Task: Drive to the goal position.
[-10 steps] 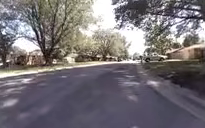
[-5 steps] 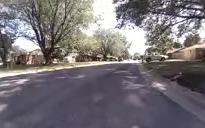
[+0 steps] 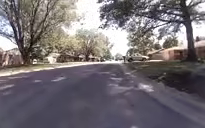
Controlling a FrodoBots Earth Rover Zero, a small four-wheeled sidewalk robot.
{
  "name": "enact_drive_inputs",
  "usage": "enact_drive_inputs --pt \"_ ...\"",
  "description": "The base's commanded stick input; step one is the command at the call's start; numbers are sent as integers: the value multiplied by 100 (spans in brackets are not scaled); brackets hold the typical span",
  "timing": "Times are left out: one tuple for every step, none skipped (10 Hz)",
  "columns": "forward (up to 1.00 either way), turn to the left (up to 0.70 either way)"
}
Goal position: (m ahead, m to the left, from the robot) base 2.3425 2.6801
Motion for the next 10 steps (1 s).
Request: enact_drive_inputs --pt "50 0" --pt "50 0" --pt "50 0" --pt "50 0" --pt "50 0" --pt "50 0" --pt "50 0" --pt "50 0" --pt "50 0" --pt "50 0"
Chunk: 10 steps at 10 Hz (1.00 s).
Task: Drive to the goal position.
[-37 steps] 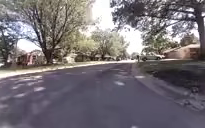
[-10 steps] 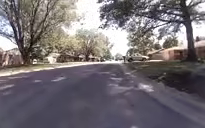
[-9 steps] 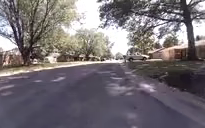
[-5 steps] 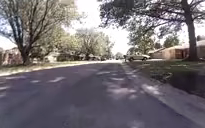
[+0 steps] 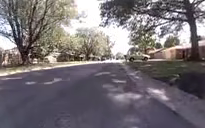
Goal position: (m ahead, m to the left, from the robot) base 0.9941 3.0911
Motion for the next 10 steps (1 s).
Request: enact_drive_inputs --pt "50 0" --pt "50 0" --pt "50 0" --pt "50 0" --pt "50 -15" --pt "50 -50" --pt "50 -50" --pt "50 -50" --pt "50 -50" --pt "50 -39"
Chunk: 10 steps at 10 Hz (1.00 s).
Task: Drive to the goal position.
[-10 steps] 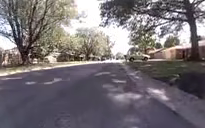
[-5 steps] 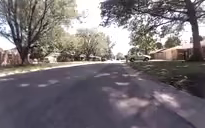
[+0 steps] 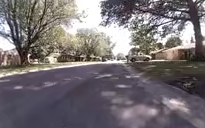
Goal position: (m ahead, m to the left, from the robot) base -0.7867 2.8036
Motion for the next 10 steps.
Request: enact_drive_inputs --pt "50 0" --pt "50 0" --pt "50 0" --pt "50 0" --pt "50 0" --pt "50 0" --pt "50 0" --pt "50 0" --pt "50 0" --pt "50 0"
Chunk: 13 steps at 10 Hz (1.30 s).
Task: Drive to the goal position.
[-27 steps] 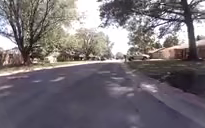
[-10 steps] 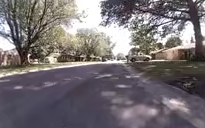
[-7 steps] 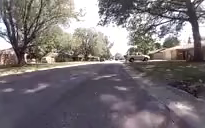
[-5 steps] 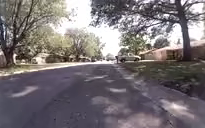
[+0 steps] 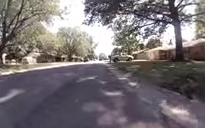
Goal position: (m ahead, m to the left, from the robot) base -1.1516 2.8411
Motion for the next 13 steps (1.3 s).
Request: enact_drive_inputs --pt "50 0" --pt "50 0" --pt "50 0" --pt "50 0" --pt "50 0" --pt "50 0" --pt "50 0" --pt "50 0" --pt "50 0" --pt "50 0" --pt "50 0" --pt "50 0" --pt "50 0"
